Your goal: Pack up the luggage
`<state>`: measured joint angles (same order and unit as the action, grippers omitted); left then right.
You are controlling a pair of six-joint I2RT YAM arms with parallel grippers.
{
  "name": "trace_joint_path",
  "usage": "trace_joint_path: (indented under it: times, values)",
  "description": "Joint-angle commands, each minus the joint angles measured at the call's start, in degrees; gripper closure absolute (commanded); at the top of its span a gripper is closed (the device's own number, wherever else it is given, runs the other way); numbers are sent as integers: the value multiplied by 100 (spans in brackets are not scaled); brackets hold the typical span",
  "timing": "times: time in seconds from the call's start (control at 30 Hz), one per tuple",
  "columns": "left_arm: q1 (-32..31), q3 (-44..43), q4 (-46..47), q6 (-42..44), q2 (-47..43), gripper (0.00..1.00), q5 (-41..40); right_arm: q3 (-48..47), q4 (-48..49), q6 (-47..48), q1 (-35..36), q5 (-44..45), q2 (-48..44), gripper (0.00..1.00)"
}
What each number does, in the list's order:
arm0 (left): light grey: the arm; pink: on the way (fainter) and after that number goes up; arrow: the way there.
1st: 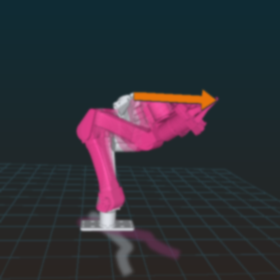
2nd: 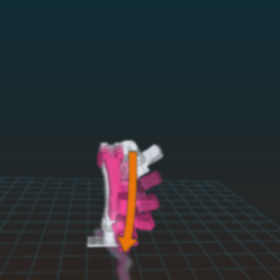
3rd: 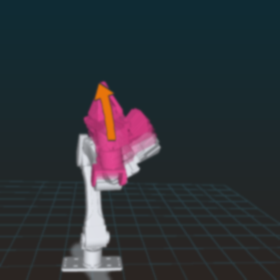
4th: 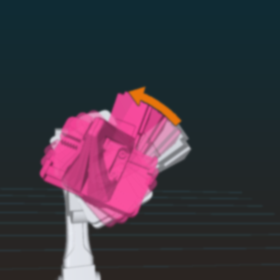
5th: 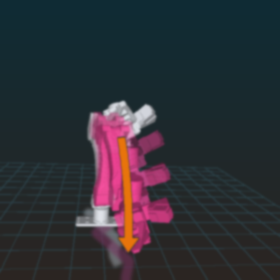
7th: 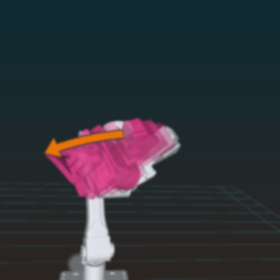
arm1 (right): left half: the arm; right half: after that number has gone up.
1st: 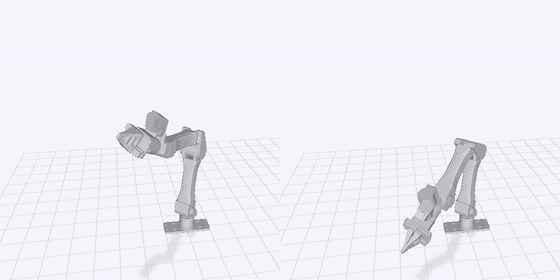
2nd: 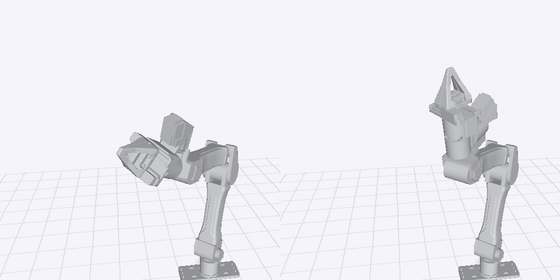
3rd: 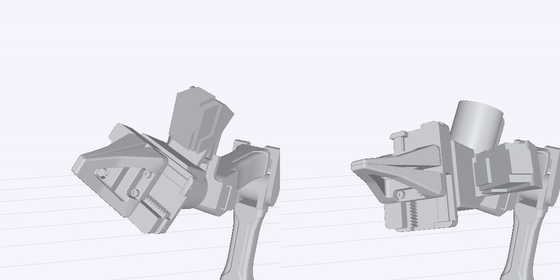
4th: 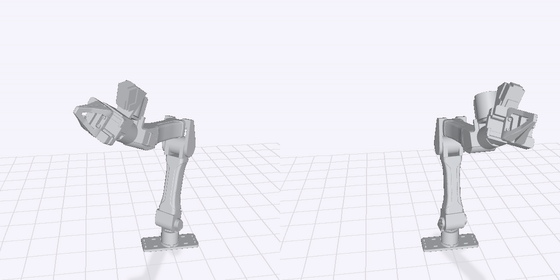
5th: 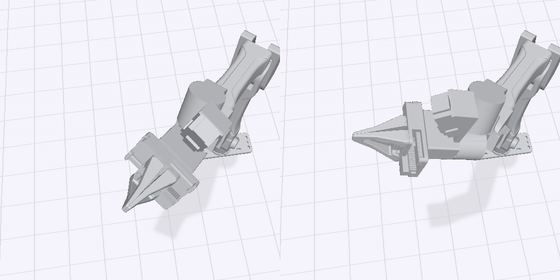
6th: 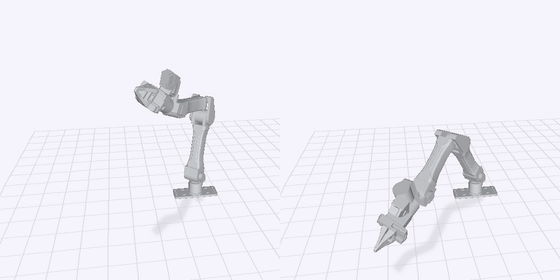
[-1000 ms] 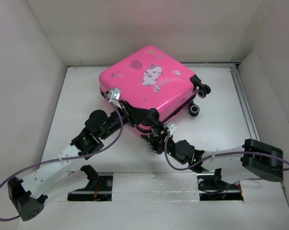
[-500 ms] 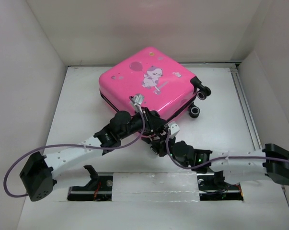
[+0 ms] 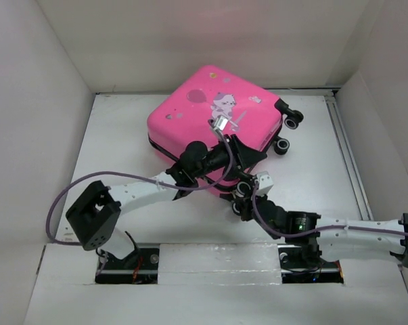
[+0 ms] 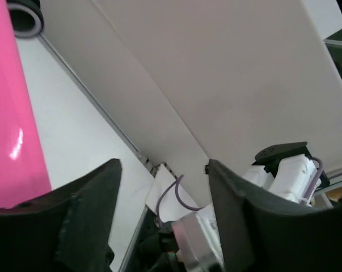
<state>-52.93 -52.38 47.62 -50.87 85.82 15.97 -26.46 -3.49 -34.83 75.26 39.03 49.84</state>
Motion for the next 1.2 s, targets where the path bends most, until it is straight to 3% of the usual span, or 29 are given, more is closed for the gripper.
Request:
trace_joint_path:
  times: [0.0,0.03,0.07,0.17,0.2,0.23,0.33,0.37,0.5,0.53,0.67,0.7,0.9,0.97,1.0,1.07,1.17]
  values:
    - [317,428,38,392,-854,38,-48,-378,454,-226,86,-510,94,100]
    - [318,631,-102,585,-1170,28,-363,-456,454,-226,85,-510,391,100]
    - [318,989,-504,753,-1852,25,-1228,-457,454,-226,85,-510,551,100]
    - [318,1379,-1260,1253,-2831,16,-2611,-570,454,-401,85,-510,1165,100]
    - [370,1458,-2020,1255,-3382,16,-3695,-675,454,-402,85,-510,1324,100]
    - [475,1537,-2289,1360,-3631,15,-4176,-763,454,-402,85,-510,1483,100]
    - [976,1950,-2949,1168,-4248,10,-5285,-1062,629,-165,155,-580,1940,100]
    - [1151,1951,-3055,1106,-4336,10,-5288,-1133,630,-112,225,-580,1994,100]
    - [2248,2135,-3004,895,-4162,1,-4510,-1134,630,2,305,-510,1785,100]
    - [3035,2005,-2865,808,-3761,1,-3357,-1047,630,-50,305,-458,1670,100]
    - [4891,1661,-2470,351,-2504,1,-831,-232,394,-348,305,-405,652,100]
    - [5045,1661,-2363,141,-2387,1,-658,-89,288,-349,305,-405,362,100]
    - [4792,1599,-2159,340,-2403,0,-1288,185,-1441,-657,305,43,-1932,100]
    - [4792,1861,-1610,341,-2403,0,-913,237,-1506,-657,305,44,-2189,100]
    - [4792,2150,-928,289,-2351,0,-685,238,-1436,-657,305,-43,-2190,100]
    - [4792,2241,-518,219,-2132,0,-96,238,-1033,-578,305,-298,-1849,100]
    - [4424,2398,-193,271,-1806,3,144,-94,-251,-367,462,-624,-655,100]
